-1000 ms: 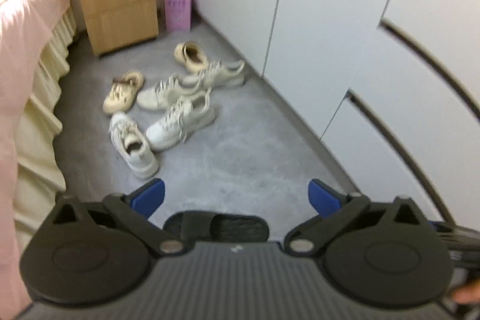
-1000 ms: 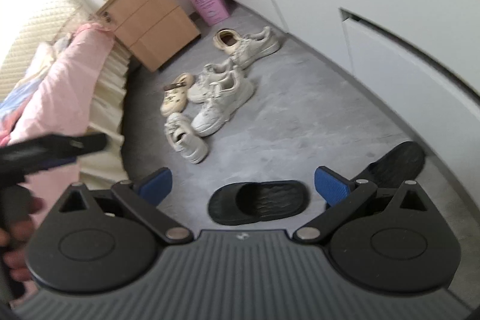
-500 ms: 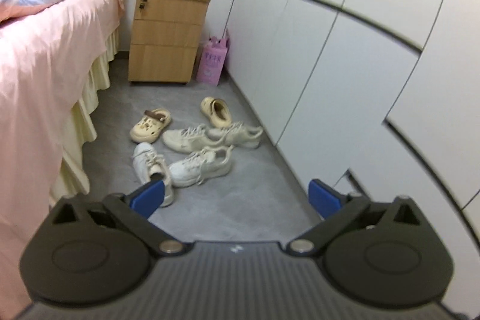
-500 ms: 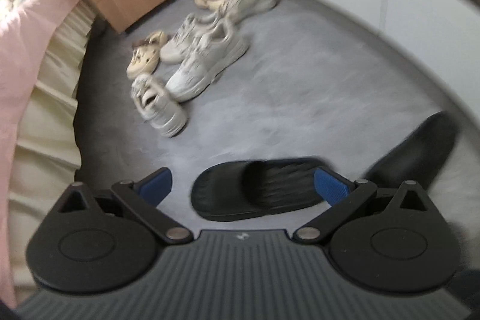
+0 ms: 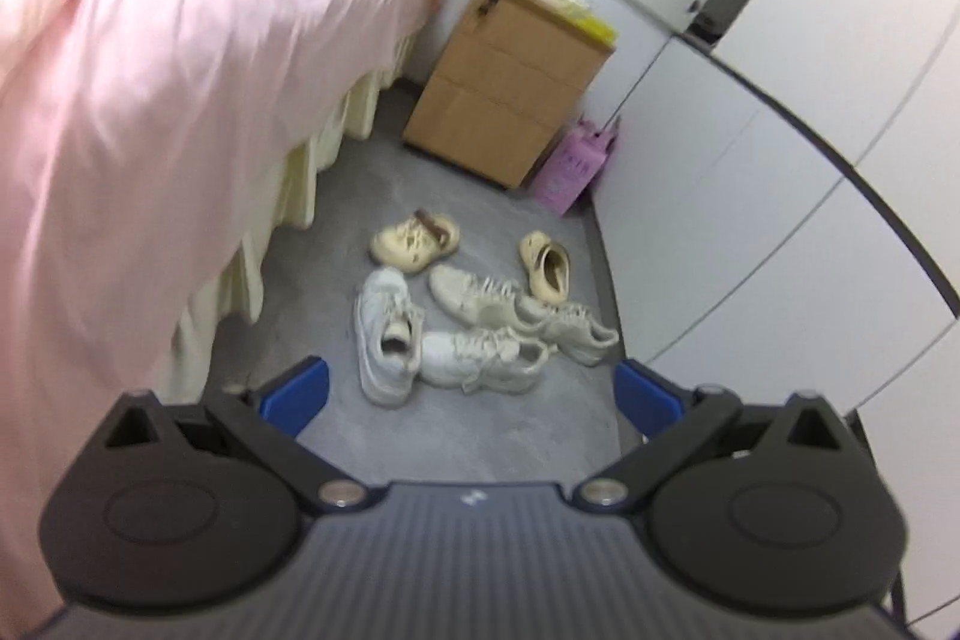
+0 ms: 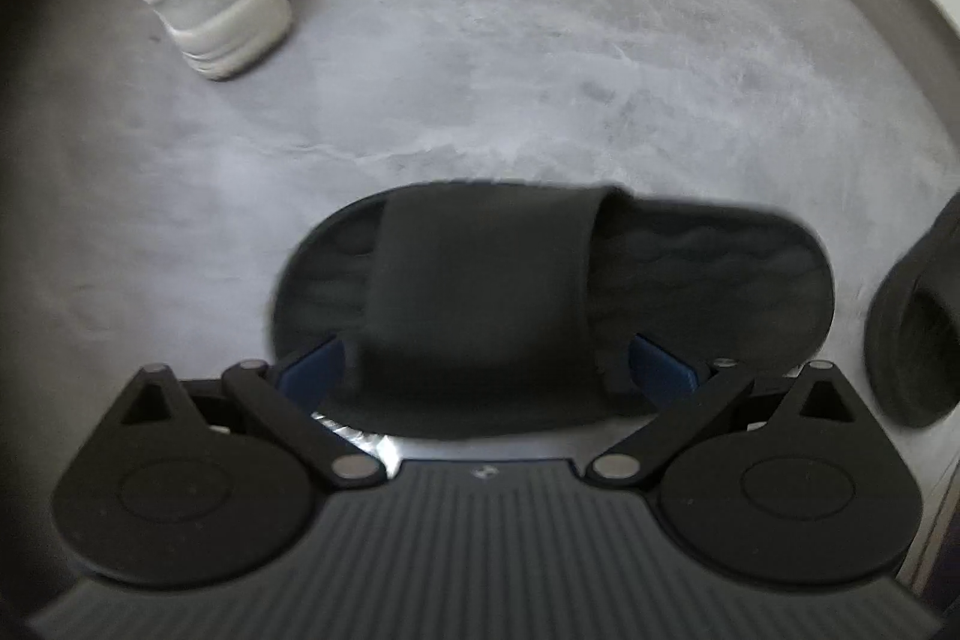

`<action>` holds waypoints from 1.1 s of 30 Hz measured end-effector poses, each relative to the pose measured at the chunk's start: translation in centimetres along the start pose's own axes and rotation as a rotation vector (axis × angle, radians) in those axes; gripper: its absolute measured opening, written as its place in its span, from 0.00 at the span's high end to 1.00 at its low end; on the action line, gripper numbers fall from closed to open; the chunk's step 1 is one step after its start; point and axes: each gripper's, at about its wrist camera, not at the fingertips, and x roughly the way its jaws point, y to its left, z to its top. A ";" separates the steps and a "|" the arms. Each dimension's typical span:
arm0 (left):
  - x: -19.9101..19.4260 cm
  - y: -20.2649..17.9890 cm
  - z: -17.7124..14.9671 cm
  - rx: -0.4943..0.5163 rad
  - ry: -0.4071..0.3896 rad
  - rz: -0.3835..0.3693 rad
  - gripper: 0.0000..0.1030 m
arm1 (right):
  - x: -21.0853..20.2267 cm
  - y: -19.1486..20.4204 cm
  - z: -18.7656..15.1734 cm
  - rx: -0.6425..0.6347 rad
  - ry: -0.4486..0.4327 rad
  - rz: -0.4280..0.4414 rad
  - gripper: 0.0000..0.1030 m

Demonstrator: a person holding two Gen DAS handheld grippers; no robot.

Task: Organize scattered shoes
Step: 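Grasp the second black sandal strap with the right gripper and lift it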

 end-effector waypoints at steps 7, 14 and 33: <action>2.4 1.7 0.0 -0.048 0.102 0.003 0.00 | 2.1 -0.9 1.0 -0.115 0.007 0.041 0.11; 3.7 1.2 -1.9 -0.061 0.177 -0.024 0.00 | 1.1 -2.7 2.5 -0.291 -0.091 0.119 0.18; 5.2 -0.9 -6.3 -0.023 0.262 -0.002 0.00 | 3.3 -21.2 5.0 -0.469 -0.170 0.103 0.19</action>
